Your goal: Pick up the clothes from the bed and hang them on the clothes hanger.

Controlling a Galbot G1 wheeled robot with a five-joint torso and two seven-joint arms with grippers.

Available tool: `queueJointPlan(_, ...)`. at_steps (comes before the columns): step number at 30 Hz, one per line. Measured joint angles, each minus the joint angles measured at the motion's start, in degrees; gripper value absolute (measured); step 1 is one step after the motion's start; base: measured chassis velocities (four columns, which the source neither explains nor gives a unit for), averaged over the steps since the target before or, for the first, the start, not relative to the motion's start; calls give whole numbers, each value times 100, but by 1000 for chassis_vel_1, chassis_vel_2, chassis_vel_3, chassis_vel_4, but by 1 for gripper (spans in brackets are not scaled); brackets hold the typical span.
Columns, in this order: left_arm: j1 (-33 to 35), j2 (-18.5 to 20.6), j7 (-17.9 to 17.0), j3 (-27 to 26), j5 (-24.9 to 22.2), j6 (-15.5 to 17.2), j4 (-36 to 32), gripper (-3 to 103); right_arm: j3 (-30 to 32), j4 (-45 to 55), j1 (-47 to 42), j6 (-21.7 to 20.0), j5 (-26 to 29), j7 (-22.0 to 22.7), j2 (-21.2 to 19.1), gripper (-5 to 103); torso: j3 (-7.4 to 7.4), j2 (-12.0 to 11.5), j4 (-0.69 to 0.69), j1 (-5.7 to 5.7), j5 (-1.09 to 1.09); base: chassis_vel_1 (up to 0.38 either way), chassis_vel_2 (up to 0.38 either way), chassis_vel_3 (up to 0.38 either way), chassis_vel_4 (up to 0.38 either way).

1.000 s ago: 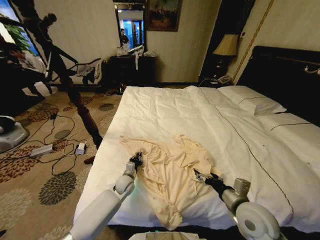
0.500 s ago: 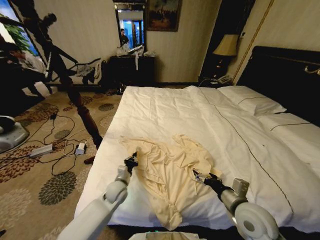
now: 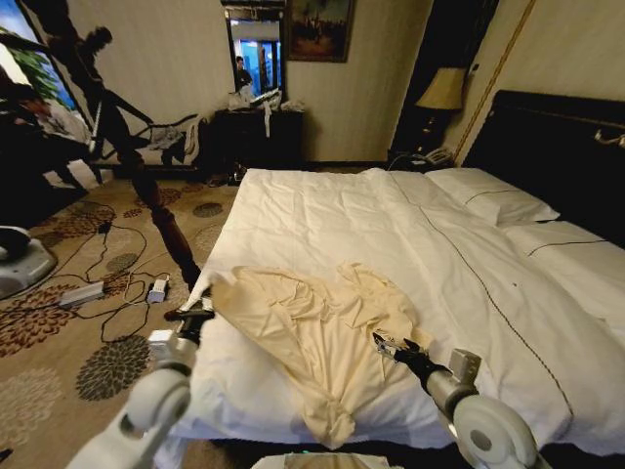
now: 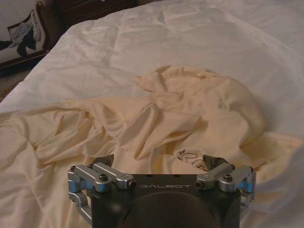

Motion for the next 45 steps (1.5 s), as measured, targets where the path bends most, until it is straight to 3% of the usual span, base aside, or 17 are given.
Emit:
queueJointPlan(2, -146, 134, -22, -3, -80, 33, 47, 0, -10, 13, 7, -7, 10, 3, -3, 100, 0, 0, 0, 0, -1, 0, 0, 0, 0)
queueJointPlan(3, -710, 538, -90, 68, -315, 125, 194, 0, -16, 64, 13, -36, 62, 26, -8, 100, 0, 0, -1, 0, -1, 0, 0, 0, 0)
queueJointPlan(5, -1470, 907, -227, 233, -665, 243, 327, 0, 3, 133, -13, -65, 123, 58, -16, 100, 0, 0, -5, 2, 1, 0, 0, 0, 0)
queueJointPlan(9, -2100, 1182, -306, 411, -1021, 363, 417, 0, 40, 185, -122, -74, 120, 68, -13, 100, 1, 0, -5, 3, 3, 0, 0, 0, 0)
queueJointPlan(16, -1774, 1210, -309, 322, -1050, 389, 91, 0, 67, 213, -181, -77, 105, 75, -24, 100, 0, 0, 0, 2, 1, 0, 0, 0, 0)
queueJointPlan(19, -774, 908, -243, -80, -731, 313, -339, 0, 78, 166, -130, -78, 126, 83, -67, 100, 0, 0, -3, 2, 3, 0, 0, 0, 0)
queueJointPlan(23, -101, 633, -121, -344, -444, 222, -471, 0, 65, 137, -107, -78, 138, 84, -74, 100, 0, 0, 2, 1, 2, 0, 0, 0, 0)
queueJointPlan(24, 228, 445, -48, -471, -284, 167, -513, 0, 59, 126, -105, -78, 140, 84, -75, 100, 0, 0, 4, 1, 0, 0, 0, 0, 0)
queueJointPlan(25, 880, -43, 95, -690, 43, 9, -537, 0, 82, 122, -174, -78, 126, 84, -42, 100, -1, 0, 4, 0, 2, 0, 0, 0, 0)
queueJointPlan(27, 1460, -524, 215, -800, 380, -215, -486, 0, 165, 140, -279, -71, 75, 84, 30, 100, -1, 0, -3, 0, 1, 0, 0, 0, 0)
queueJointPlan(31, 1939, -822, 298, -916, 561, -394, -474, 0, 200, 138, -295, -58, 51, 84, 70, 100, -1, 0, -3, 0, 1, 0, 0, 0, 0)
queueJointPlan(34, 2981, -1309, 492, -1315, 922, -704, -428, 0, 204, 83, -242, -48, 46, 84, 82, 100, -1, 0, 2, 0, 4, 0, 0, 0, 0)
queueJointPlan(35, 2981, -1309, 492, -1315, 922, -704, -428, 0, 204, 83, -242, -48, 46, 84, 82, 100, -1, 0, 2, 0, 4, 0, 0, 0, 0)
queueJointPlan(37, 3744, -1447, 569, -1619, 1159, -942, -210, 0, 242, 58, -268, -41, 22, 86, 124, 100, -1, 0, -2, 0, 1, 0, 0, 0, 0)
queueJointPlan(39, 3910, -1451, 582, -1666, 1169, -1009, -163, 0, 248, 51, -269, -38, 13, 87, 129, 100, -1, 0, -2, 0, 2, 0, 0, 0, 0)
queueJointPlan(43, 5098, -1382, 580, -1835, 1355, -1712, 145, 0, 191, -30, -154, -33, 9, 91, 144, 100, -1, 0, 0, 0, 3, 0, 0, 0, 0)
queueJointPlan(45, 5248, -1368, 568, -1847, 1402, -1782, 177, 0, 178, -42, -140, -33, 9, 92, 148, 100, -1, 0, -1, 0, 2, 0, 0, 0, 0)
